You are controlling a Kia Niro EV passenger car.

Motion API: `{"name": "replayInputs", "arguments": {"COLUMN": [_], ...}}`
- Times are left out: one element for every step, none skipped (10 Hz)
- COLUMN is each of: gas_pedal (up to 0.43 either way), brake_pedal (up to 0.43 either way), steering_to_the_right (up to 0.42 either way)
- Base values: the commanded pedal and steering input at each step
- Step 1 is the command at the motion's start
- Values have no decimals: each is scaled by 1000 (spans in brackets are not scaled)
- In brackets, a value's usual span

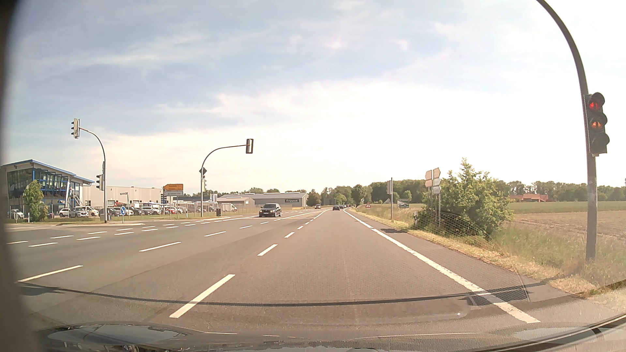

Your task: Follow the waypoints while adhering to traffic rules and regulations

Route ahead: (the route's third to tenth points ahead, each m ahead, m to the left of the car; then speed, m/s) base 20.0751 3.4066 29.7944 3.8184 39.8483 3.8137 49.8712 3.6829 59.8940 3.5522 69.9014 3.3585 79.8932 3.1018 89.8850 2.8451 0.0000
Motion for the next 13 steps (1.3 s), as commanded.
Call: {"name": "replayInputs", "arguments": {"gas_pedal": [0, 0, 0, 0, 0, 0, 0, 0, 47, 118, 157, 169, 177], "brake_pedal": [0, 0, 0, 0, 0, 0, 0, 0, 0, 0, 0, 0, 0], "steering_to_the_right": [-15, -13, -13, -13, -12, -12, -13, -12, -13, -13, -14, -14, -14]}}
